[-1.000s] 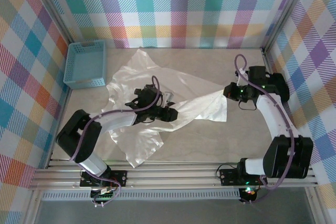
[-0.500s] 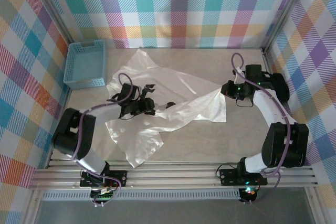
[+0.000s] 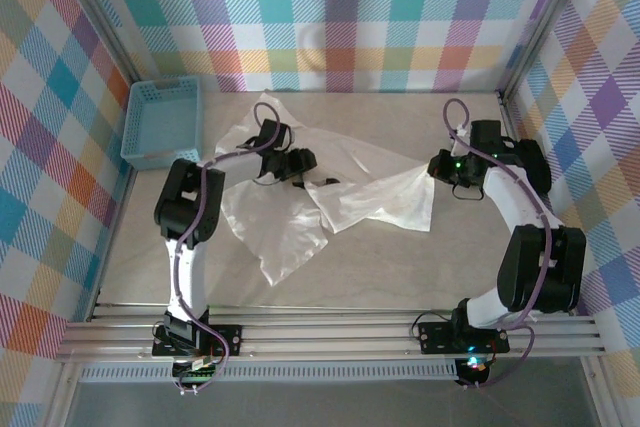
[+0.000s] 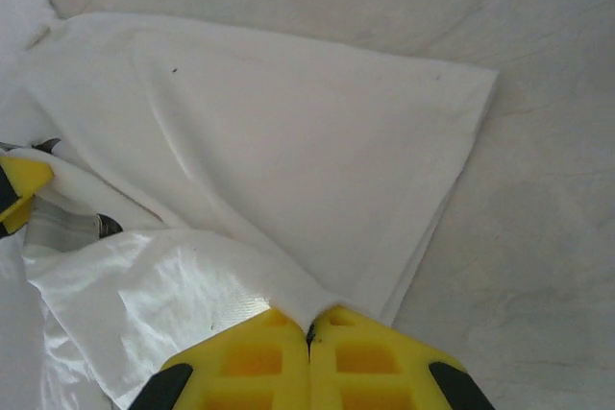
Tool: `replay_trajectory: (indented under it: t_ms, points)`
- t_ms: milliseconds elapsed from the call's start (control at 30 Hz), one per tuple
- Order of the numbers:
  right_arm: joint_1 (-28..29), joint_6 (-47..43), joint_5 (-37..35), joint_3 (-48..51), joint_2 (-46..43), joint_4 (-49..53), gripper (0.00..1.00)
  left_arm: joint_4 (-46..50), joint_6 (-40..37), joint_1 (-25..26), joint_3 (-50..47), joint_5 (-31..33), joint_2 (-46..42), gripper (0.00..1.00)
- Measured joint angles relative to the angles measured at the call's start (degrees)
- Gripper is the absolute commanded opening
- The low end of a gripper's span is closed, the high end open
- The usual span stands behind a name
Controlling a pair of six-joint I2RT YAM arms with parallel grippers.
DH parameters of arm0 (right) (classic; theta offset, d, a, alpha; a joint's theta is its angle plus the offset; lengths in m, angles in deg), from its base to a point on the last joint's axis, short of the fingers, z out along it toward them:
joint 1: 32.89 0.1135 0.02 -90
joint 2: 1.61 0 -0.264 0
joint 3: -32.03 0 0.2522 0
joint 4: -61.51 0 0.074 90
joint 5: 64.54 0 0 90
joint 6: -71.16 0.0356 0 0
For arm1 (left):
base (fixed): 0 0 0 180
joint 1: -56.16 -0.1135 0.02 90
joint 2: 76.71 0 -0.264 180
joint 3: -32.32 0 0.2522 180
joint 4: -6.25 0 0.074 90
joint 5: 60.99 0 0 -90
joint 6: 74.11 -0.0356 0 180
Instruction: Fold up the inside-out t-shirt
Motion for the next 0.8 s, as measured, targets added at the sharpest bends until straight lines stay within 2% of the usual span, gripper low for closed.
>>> replay_trajectory:
  t_ms: [67,167,233,333,467,533,667,800]
  points:
    - [-0.1,0.2,-0.3,-1.0,0.3,-0.3,0.00,1.2,-0.2,0.1,2.9,-0.1,1.3,0.60]
    - [-0.1,0.6,-0.2,-1.4,-0.3,-0.9,0.00,2.0,-1.1,0.2,0.9,0.6,-1.2,0.60]
    - [-0.1,1.0,0.0,-0.6,-1.3,-1.2,0.00,2.1,-1.7,0.5,-5.1,2.1,-6.5,0.61]
    - [-0.1,1.3,0.3,1.8,-4.0,-1.4,0.00,3.9,-2.9,2.3,-18.0,7.1,-20.0,0.62]
    - [-0.1,1.2,1.0,3.1,-5.9,-1.2,0.00,10.2,-3.0,10.4,-30.5,15.6,-37.0,0.61]
    - [0.0,1.2,1.4,3.1,-5.9,-1.2,0.00,14.1,-2.1,15.3,-34.1,18.9,-41.9,0.58]
    - [0.0,1.2,2.0,3.3,-5.9,-1.2,0.00,23.4,1.4,22.8,-38.6,23.5,-45.9,0.52]
    - [0.0,1.2,2.4,3.5,-6.0,-1.2,0.00,28.9,4.4,26.3,-39.4,25.2,-46.2,0.49]
